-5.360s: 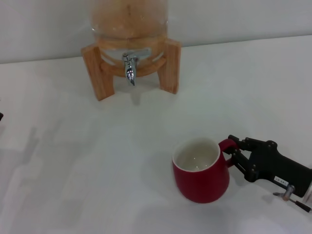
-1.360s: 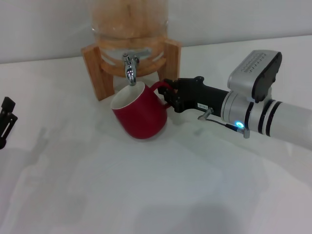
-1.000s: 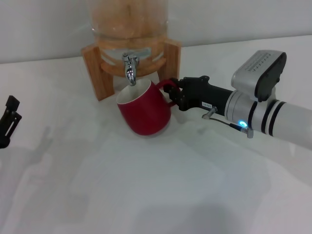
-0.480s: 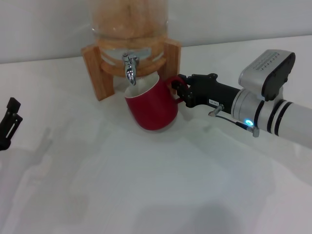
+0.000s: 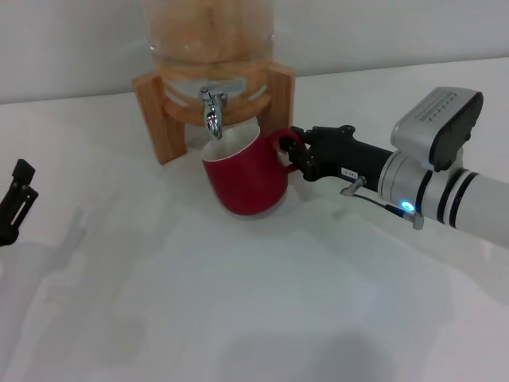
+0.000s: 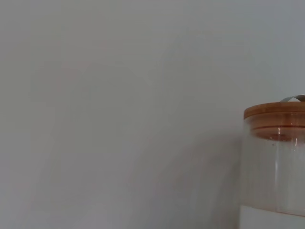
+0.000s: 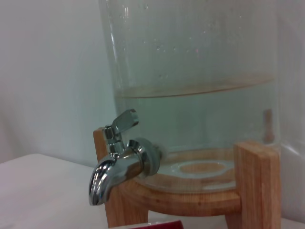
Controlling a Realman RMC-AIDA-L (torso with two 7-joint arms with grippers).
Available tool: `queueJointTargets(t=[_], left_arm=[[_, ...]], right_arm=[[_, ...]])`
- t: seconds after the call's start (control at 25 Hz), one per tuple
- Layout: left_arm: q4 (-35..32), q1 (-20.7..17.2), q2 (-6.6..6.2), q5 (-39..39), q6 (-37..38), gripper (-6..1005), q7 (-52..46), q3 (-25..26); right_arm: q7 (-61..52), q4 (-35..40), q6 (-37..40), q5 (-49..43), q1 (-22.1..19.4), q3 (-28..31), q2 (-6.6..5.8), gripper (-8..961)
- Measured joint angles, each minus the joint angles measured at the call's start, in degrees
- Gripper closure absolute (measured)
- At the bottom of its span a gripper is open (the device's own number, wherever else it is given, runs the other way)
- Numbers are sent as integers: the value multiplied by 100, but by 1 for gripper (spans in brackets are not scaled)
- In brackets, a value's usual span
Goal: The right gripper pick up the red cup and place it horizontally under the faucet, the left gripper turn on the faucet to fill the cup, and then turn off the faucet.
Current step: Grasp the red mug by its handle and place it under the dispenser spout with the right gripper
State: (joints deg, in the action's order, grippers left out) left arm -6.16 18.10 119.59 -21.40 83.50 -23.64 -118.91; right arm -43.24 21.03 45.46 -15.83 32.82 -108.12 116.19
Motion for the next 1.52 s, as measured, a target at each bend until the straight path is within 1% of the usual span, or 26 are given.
queueJointTargets(t=[0.44,0.96,1.52], left_arm=[[-8,0,3,55,0,140,0,0],[-17,0,3,57,0,140,0,0],[-17,2,-5,56,0,140,0,0]], right_arm=[[-20,34,22,0,-65,-24,0,787],[-53,44,56,-8,-25,-241,0,792],[-43,41,107,-44,-21,-254,0,792]])
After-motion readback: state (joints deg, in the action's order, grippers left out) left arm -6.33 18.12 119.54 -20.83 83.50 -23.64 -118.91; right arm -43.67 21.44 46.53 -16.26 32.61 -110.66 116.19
